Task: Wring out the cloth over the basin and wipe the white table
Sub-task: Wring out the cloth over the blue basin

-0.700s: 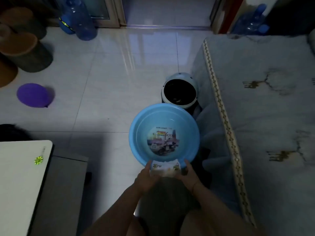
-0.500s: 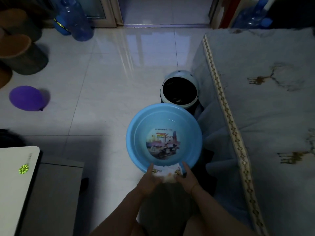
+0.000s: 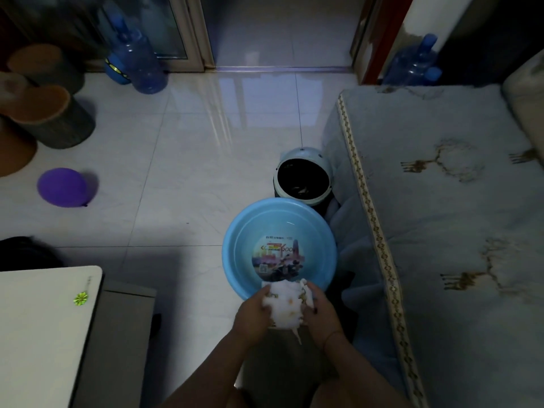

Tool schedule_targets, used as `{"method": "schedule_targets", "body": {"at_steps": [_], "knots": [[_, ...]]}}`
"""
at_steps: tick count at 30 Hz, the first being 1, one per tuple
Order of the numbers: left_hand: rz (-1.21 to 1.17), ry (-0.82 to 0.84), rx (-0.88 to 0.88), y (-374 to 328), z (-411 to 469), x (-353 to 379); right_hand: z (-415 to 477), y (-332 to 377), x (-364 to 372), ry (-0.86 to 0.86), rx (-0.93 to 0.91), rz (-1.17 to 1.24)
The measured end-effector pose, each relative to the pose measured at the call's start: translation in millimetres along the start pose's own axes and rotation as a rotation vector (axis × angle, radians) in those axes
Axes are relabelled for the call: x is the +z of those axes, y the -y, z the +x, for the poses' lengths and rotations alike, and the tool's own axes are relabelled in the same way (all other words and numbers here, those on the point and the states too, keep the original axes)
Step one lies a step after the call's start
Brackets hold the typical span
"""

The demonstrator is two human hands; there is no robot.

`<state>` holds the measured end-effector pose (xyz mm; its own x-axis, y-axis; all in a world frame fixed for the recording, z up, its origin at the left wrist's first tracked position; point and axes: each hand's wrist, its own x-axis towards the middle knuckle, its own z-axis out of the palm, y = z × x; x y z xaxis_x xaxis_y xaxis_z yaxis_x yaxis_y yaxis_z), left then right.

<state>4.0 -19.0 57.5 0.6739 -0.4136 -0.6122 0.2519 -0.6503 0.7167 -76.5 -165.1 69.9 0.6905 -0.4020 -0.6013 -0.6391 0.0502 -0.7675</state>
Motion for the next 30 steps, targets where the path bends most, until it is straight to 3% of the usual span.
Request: {"method": "schedule_targets", "body": {"at_steps": [8, 16, 23, 30], "knots": [[-0.054, -0.134, 0.151, -100, -103, -75, -90, 123, -15, 0.020, -0.129, -0.015], [-0.105, -0.224, 0.190, -179, -212, -168, -179, 254, -11, 0.101, -0.323, -0.073], [-0.181, -0.374, 0.240, -204, -303, -232, -235, 331, 23, 0.280, -0.443, -0.046], [-0.273, -0.612, 0.245, -179, -392, -251, -279, 362, 69, 0.556, -0.576, -0.036]]}}
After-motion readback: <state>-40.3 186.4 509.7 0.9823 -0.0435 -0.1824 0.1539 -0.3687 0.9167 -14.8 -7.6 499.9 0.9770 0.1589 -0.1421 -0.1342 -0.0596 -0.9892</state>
